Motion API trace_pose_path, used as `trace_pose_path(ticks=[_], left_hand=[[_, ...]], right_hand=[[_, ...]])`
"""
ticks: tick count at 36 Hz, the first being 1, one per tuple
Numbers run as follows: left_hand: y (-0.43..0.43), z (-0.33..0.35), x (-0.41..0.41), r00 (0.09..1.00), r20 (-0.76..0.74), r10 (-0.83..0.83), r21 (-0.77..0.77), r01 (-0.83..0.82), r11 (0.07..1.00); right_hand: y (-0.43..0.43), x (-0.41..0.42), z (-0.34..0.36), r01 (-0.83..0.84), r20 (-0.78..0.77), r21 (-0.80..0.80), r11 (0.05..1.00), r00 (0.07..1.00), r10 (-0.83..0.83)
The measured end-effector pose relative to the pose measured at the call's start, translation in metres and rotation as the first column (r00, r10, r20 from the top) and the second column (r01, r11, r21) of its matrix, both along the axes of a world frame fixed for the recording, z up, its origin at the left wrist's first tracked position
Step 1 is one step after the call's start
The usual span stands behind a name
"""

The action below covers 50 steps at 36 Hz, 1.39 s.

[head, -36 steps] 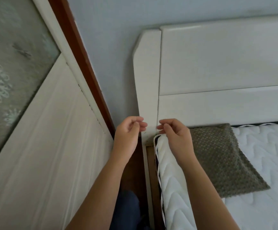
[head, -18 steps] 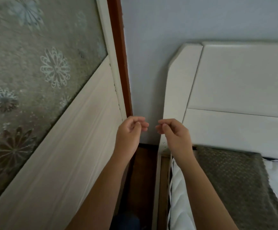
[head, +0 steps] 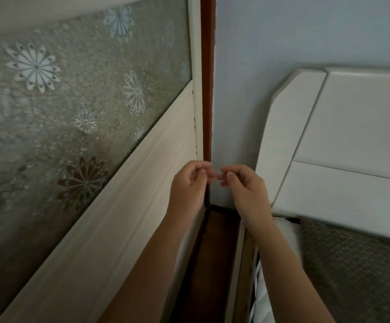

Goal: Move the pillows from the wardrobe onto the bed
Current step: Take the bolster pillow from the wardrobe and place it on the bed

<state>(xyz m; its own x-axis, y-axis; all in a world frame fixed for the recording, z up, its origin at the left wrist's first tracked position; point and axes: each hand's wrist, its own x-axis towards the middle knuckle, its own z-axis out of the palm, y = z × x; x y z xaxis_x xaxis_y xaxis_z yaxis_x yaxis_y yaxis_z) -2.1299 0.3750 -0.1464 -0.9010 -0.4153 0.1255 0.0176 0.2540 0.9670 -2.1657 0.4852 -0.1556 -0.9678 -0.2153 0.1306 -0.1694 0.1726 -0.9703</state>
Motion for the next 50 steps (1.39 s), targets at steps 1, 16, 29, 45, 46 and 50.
trace_pose_path(ticks=[1, 16, 29, 45, 46, 50], left_hand=[[-0.001, 0.0, 0.004, 1.0, -0.001, 0.003, 0.006, -0.003, 1.0], [0.007, -0.012, 0.114, 1.0, 0.008, -0.023, 0.095, 0.022, 0.995], [0.009, -0.017, 0.189, 1.0, 0.028, -0.012, 0.108, 0.009, 0.994], [0.014, 0.025, 0.171, 0.996, -0.035, -0.085, -0.033, 0.083, 0.996], [0.013, 0.027, 0.173, 0.996, -0.042, -0.085, -0.03, 0.083, 0.996], [0.01, 0.032, 0.187, 0.993, -0.082, -0.086, -0.03, 0.084, 0.996]], right_hand=[[-0.001, 0.005, 0.001, -0.003, -0.002, 0.007, 1.0, 1.0, 0.003], [0.025, 0.116, 0.004, 0.114, -0.015, -0.021, 0.993, 0.993, -0.115], [0.038, 0.188, -0.003, 0.137, 0.037, -0.008, 0.991, 0.99, -0.137], [0.025, 0.149, 0.043, 0.092, -0.071, -0.033, 0.995, 0.993, -0.094], [0.025, 0.151, 0.046, 0.093, -0.082, -0.033, 0.995, 0.992, -0.096], [0.026, 0.172, 0.046, 0.08, -0.091, -0.006, 0.997, 0.993, -0.081]])
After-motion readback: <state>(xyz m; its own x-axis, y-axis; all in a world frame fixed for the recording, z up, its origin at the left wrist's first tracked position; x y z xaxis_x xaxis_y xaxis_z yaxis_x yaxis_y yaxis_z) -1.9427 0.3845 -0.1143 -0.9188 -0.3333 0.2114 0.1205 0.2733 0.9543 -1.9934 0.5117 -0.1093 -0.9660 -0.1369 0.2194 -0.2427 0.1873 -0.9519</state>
